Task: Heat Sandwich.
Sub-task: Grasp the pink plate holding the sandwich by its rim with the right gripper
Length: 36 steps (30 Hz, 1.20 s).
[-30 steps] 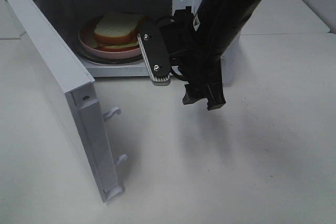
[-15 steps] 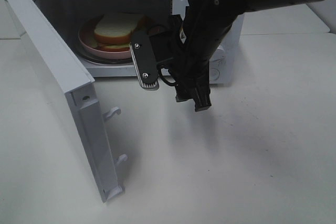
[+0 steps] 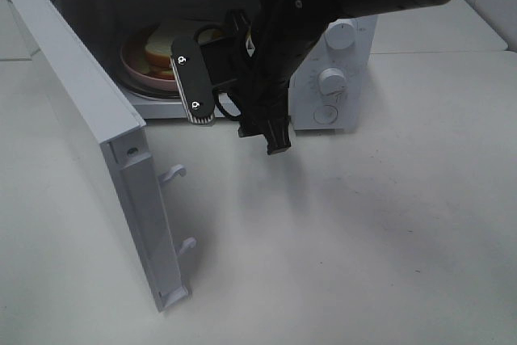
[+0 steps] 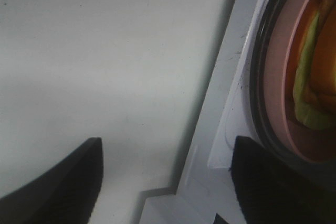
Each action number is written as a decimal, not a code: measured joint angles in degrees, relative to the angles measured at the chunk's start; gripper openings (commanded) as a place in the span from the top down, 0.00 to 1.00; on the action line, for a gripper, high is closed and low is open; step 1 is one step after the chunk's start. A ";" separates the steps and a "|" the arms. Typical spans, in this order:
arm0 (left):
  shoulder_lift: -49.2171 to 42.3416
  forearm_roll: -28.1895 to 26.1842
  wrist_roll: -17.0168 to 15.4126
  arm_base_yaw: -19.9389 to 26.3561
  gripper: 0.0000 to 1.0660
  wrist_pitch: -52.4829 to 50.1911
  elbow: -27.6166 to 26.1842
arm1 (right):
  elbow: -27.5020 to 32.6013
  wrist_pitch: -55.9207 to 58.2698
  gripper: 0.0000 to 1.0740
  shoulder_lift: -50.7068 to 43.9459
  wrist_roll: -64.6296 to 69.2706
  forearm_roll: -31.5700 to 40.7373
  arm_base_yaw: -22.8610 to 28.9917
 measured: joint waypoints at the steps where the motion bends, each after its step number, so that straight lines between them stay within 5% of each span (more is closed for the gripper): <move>1: 0.00 0.00 0.00 0.00 0.38 0.00 0.00 | -0.52 -0.06 0.37 0.69 0.00 0.00 0.00; 16: 0.00 0.00 0.00 0.00 0.38 0.00 0.00 | -8.31 -0.06 0.37 6.30 0.00 0.11 0.00; 36: 0.00 0.00 0.00 0.00 0.38 0.00 0.00 | -8.37 -1.95 0.37 8.19 0.00 0.00 0.00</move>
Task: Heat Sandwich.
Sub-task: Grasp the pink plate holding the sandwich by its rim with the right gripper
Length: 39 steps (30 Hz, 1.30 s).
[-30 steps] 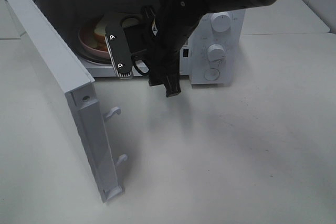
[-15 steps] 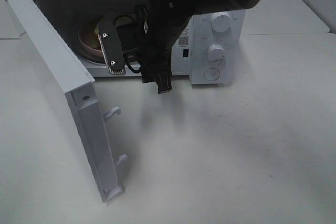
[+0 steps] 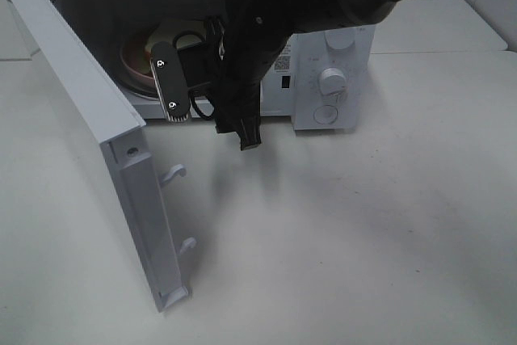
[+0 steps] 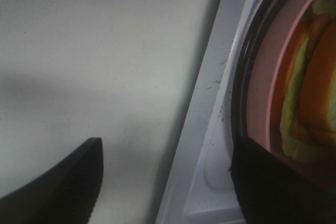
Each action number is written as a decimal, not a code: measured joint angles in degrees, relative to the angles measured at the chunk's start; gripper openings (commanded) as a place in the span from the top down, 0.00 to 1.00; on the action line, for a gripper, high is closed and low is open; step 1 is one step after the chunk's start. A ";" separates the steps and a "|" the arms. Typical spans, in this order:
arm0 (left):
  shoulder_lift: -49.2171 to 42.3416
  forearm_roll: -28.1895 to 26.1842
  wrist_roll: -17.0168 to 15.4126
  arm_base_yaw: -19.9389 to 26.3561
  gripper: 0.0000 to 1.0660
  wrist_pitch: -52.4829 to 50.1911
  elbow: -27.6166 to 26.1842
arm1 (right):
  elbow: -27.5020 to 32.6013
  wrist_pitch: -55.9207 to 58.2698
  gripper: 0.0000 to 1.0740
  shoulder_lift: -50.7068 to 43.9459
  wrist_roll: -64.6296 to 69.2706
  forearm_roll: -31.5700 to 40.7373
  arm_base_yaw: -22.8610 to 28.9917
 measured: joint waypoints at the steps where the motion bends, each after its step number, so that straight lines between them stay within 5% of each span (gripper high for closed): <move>1: 0.00 0.00 0.00 0.00 0.38 0.00 0.00 | 0.00 -0.52 0.37 0.00 0.00 0.00 0.00; 19: 0.00 0.00 0.00 0.00 0.38 0.00 0.00 | -0.17 -8.48 0.37 1.38 0.00 0.23 -0.17; 39: 0.00 0.00 0.00 0.00 0.38 0.00 0.00 | -8.65 -9.22 0.39 6.42 1.60 1.72 -2.81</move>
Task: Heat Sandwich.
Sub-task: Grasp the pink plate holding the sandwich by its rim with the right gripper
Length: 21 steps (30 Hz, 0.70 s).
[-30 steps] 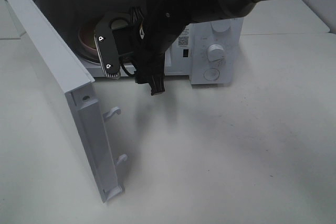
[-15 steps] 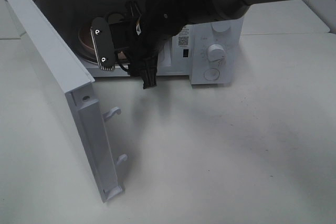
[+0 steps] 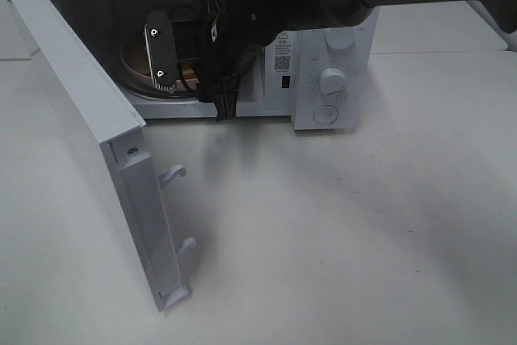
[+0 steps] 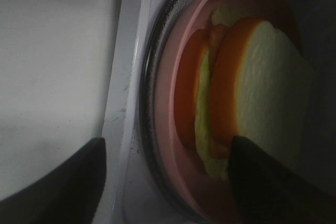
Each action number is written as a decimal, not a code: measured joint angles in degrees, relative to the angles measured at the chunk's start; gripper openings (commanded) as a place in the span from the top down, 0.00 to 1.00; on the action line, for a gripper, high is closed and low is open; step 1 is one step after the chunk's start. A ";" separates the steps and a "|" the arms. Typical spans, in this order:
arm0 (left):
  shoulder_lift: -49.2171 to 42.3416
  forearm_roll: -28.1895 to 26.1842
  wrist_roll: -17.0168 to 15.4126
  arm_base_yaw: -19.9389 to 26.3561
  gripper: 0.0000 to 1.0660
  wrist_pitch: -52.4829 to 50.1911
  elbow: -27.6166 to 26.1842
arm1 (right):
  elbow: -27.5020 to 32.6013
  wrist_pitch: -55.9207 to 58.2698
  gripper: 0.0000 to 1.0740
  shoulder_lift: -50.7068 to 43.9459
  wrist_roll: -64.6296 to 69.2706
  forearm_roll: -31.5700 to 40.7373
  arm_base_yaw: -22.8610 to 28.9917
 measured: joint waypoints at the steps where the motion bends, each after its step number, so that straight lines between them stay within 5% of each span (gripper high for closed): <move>1: 0.00 0.00 0.00 0.00 0.38 0.00 0.00 | 0.00 0.00 0.39 0.00 0.00 0.00 0.00; 21: 0.00 0.00 0.00 0.00 0.38 0.00 0.00 | -1.38 -1.03 0.39 2.75 0.06 1.66 -1.32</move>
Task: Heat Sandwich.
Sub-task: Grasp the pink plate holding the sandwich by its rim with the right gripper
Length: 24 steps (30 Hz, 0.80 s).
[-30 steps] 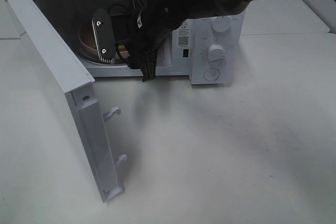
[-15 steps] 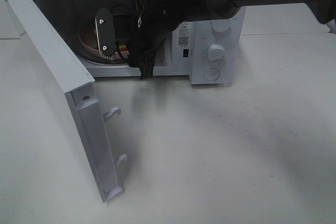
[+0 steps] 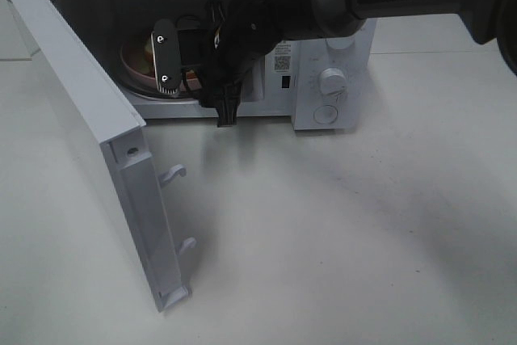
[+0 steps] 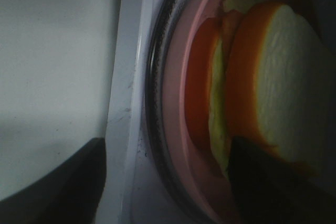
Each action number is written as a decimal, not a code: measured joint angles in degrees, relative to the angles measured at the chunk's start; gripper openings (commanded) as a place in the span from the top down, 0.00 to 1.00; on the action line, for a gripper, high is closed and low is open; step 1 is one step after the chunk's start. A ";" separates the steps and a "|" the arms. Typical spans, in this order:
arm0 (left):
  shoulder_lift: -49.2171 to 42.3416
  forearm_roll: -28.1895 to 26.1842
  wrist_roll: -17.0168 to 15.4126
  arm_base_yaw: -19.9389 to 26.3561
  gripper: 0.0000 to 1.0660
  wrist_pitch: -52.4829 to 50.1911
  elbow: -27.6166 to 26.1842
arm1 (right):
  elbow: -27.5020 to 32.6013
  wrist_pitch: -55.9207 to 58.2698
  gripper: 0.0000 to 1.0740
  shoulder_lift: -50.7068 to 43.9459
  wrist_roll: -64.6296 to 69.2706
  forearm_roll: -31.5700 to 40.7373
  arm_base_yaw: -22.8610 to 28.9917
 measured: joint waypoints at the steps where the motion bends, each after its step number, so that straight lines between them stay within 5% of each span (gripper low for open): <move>1: 0.00 0.00 0.00 0.00 0.38 0.00 0.00 | 0.00 -0.17 0.39 0.00 0.00 0.00 -0.06; 24: 0.00 0.00 0.00 0.00 0.38 0.00 0.00 | -8.59 4.53 0.39 3.90 1.43 3.27 -2.69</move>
